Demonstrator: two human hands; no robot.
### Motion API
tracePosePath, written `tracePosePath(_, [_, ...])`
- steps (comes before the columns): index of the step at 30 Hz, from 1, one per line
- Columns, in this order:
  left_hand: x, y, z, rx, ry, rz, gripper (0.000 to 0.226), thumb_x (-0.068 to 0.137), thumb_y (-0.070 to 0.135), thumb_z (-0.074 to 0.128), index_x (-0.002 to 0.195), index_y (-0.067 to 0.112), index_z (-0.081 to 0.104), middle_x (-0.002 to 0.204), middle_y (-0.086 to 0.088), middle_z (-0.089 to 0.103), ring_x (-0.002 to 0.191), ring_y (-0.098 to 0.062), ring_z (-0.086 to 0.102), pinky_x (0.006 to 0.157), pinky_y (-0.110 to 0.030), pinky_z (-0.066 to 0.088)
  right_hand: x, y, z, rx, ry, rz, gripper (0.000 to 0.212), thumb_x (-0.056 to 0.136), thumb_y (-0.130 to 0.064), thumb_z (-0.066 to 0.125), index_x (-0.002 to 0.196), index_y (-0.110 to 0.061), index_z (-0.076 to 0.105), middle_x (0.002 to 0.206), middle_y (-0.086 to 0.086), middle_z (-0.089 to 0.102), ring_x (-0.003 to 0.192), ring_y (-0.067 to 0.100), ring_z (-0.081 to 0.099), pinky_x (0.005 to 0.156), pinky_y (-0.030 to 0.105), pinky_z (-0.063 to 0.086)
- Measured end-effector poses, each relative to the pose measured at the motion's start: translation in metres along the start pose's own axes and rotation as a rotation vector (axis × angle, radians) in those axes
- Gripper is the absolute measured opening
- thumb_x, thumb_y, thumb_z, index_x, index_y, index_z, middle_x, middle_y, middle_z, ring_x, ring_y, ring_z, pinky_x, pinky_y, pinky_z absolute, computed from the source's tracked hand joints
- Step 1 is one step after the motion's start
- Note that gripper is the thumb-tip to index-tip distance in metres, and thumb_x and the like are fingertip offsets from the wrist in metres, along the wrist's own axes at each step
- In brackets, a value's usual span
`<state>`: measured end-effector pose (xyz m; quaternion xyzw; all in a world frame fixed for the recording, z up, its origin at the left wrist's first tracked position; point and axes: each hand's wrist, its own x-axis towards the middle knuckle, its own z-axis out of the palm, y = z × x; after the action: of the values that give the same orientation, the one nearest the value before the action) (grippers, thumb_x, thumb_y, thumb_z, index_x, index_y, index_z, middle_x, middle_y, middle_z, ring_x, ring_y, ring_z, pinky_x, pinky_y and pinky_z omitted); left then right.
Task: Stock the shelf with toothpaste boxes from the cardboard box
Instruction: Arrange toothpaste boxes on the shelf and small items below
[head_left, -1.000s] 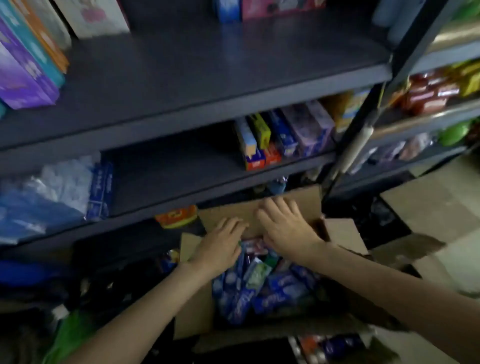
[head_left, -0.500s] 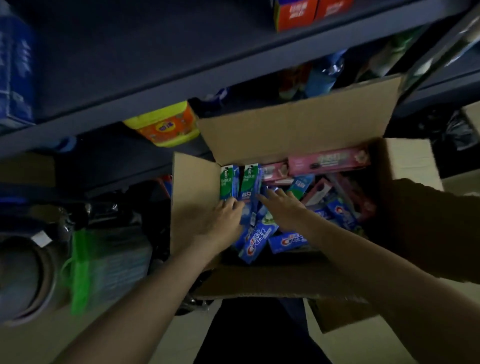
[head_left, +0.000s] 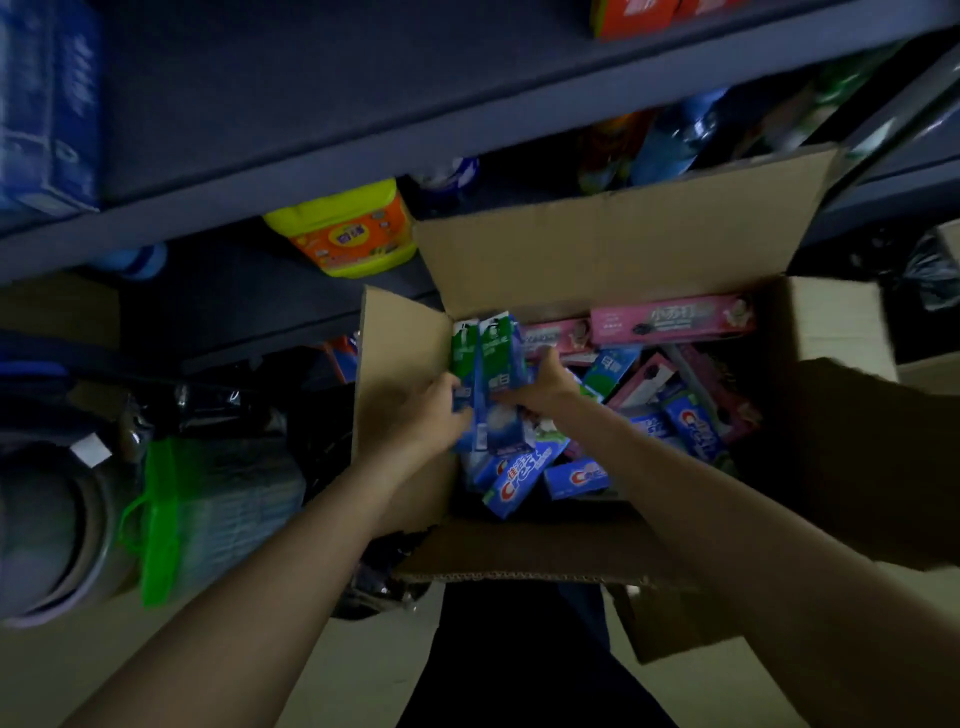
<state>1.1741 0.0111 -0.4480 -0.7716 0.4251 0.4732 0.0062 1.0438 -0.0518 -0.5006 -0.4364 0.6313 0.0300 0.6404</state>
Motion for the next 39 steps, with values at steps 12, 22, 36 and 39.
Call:
tracePosePath(12, [-0.186,0.161,-0.201,-0.396,-0.223,0.552,0.025,0.079,0.000,0.067,0.097,0.016,0.064,0.079,0.008,0.071,0.069,-0.005,0.063,0.064,-0.015,0.052,-0.272,-0.192,-0.145,-0.316,-0.257,-0.647,0.042,0.076,-0.016,0.074,0.115,-0.022,0.060,0.109,-0.003,0.069,0.094,0.018,0.065,0.079,0.042,0.057])
tracePosePath(22, [-0.231,0.276,-0.343,-0.537,0.380,0.864,0.009,0.082,0.012,0.067,0.088,0.011,0.060,0.075,-0.005,0.063,0.049,-0.004,0.058,0.053,-0.017,0.053,-0.358,-0.342,-0.180,-0.385,0.518,-1.118,0.060,0.074,-0.023,0.078,0.124,-0.008,0.049,0.108,0.006,0.060,0.089,0.021,0.058,0.077,0.025,0.044])
tracePosePath(36, [-0.116,0.345,-0.384,-0.219,0.627,0.677,0.050,0.090,0.013,0.054,0.137,0.013,0.039,0.135,-0.006,0.050,0.119,-0.022,0.051,0.099,-0.038,0.046,-0.242,-0.467,-0.210,-0.296,0.940,-0.930,0.059,0.085,-0.029,0.066,0.125,0.002,0.034,0.125,0.021,0.048,0.111,0.035,0.053,0.086,0.038,0.045])
tracePosePath(39, [-0.107,0.335,-0.386,-0.197,0.620,0.662,0.049,0.090,0.011,0.053,0.136,0.012,0.039,0.135,-0.006,0.048,0.117,-0.022,0.052,0.096,-0.039,0.048,-0.232,-0.480,-0.215,-0.302,0.954,-0.898,0.059,0.086,-0.029,0.065,0.125,0.002,0.033,0.127,0.021,0.047,0.112,0.035,0.053,0.086,0.037,0.045])
